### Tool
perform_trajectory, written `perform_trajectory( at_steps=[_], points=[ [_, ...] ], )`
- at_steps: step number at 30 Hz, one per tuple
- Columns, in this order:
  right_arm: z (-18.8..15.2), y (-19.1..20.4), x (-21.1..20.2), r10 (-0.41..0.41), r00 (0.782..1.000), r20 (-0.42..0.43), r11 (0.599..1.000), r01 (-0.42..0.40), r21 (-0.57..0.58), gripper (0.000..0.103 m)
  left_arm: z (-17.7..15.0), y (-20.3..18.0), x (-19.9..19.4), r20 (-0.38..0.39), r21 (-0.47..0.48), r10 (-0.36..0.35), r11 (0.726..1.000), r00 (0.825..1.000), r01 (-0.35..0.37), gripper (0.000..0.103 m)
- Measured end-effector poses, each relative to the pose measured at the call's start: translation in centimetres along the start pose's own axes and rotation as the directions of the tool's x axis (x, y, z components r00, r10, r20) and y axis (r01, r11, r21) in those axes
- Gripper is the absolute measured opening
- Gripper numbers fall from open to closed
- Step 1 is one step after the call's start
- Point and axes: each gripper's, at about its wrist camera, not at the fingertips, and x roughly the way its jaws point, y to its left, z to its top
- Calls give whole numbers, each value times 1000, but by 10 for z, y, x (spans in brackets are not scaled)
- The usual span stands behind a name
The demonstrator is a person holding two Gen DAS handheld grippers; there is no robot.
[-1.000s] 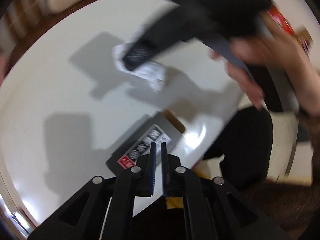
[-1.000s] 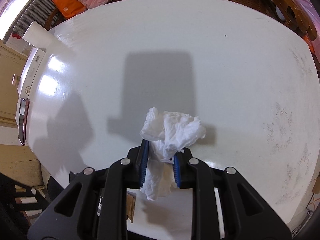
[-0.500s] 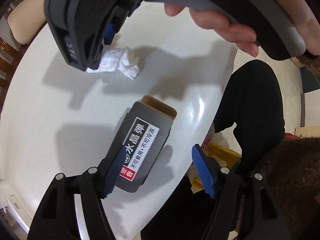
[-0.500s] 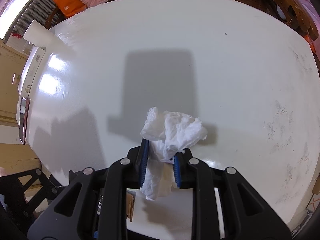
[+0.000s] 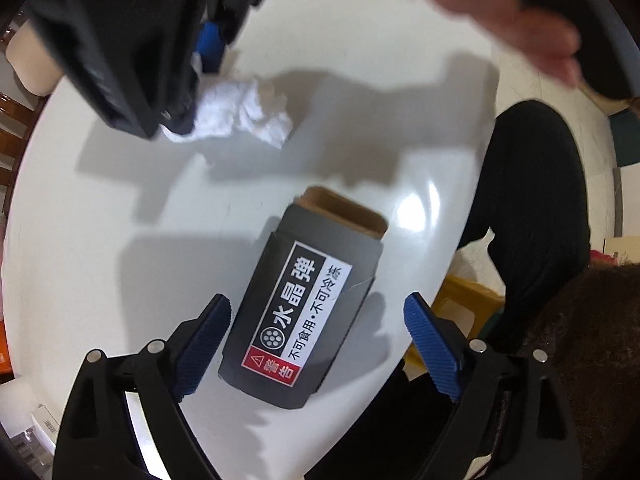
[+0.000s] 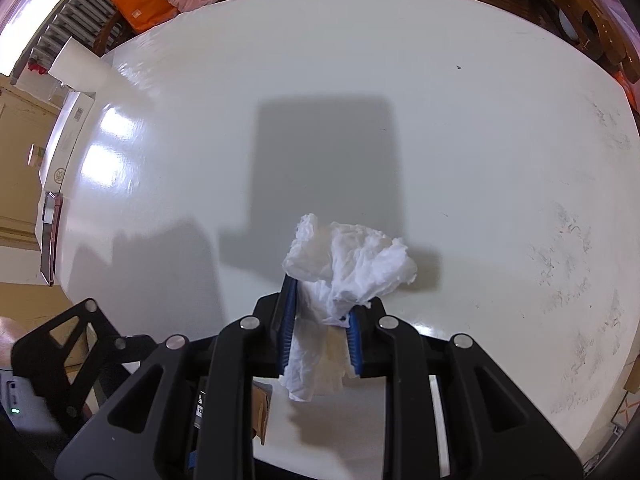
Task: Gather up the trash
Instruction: 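Lift the black box and tissue off the table with both grippers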
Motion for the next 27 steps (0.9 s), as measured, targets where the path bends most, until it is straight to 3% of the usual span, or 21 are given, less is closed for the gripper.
perform_trajectory(
  at_steps=[4,6,8,10,14,18,27],
  points=[
    [0,0,0,-2,1000,-2,1000,2,-5,23,-3,-3,12,-2,12,15,1000,1000,-15,82],
    [0,1,0,-2,1000,-3,1000,2,-7,23,-4,-2,10,15,1,11,1000,1000,-11,76],
    [0,1,0,-4,1000,-5,1000,4,-8,23,-7,4,4,32,-32,17,999,999,-16,62],
    [0,2,-1,-6,1000,-6,1000,6,-9,23,-6,6,1,33,-62,6,998,999,-4,58],
    [-1,4,-2,-14,1000,-4,1000,14,-10,22,-11,0,0,40,-79,14,997,999,-11,55],
    [-3,6,-3,-20,1000,-3,1000,20,-6,21,-17,3,1,77,-162,8,987,997,4,54],
    [-16,13,-25,-44,999,27,999,45,-22,21,-39,22,-24,189,-364,32,930,982,40,53]
  ],
)
